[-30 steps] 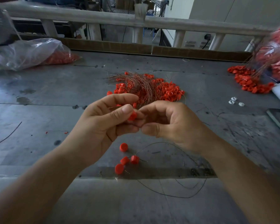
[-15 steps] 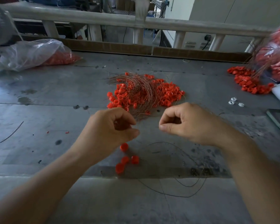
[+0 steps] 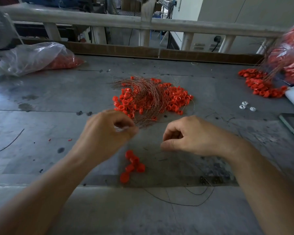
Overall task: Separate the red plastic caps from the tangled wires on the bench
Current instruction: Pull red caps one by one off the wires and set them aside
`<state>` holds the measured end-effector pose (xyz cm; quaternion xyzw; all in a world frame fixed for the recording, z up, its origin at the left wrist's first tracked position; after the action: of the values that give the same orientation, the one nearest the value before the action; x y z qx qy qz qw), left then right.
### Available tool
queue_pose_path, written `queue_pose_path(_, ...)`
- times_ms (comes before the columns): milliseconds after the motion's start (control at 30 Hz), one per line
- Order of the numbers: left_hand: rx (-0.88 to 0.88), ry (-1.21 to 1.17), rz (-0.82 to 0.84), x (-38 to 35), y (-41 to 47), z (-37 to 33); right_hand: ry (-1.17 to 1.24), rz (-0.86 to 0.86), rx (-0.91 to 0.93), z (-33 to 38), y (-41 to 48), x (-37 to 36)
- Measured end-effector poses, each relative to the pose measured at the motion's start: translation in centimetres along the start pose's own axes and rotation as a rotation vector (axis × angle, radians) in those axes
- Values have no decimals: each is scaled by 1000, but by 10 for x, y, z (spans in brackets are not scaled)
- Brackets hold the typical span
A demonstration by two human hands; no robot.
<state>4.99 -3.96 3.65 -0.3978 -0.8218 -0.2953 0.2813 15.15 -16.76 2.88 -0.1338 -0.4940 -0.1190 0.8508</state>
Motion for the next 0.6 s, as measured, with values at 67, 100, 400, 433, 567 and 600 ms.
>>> queue_pose_path(67,45,72,-127,12,11,15,20,-59,-9,-2,0,6)
queue_pose_path(100,85,110,-170,16,17,24,22,-71,-14,-3,0,7)
queue_pose_path(400,152,248,-82,-3,42,53,-5,-55,-25,-5,-1,3)
queue_pose_path(433,147,275,-77,-4,42,52,-8,-58,-27,-5,-1,4)
queue_pose_path(567,152,296,-118,-1,43,53,-8,-79,-38,-7,0,6)
queue_pose_path(600,147,288,-122,0,42,53,-10,-91,-45,-8,0,7)
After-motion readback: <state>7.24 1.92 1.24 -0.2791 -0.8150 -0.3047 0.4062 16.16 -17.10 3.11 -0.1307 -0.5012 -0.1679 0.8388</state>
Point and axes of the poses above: each hand's wrist, its own y-axis towards the middle knuckle, its own x-axis out of the back of the hand, z = x × y, the point moved 7 cm from there along y, towards the middle knuckle, and after that the axes turned 5 degrees about x, right-handed, at the moved point
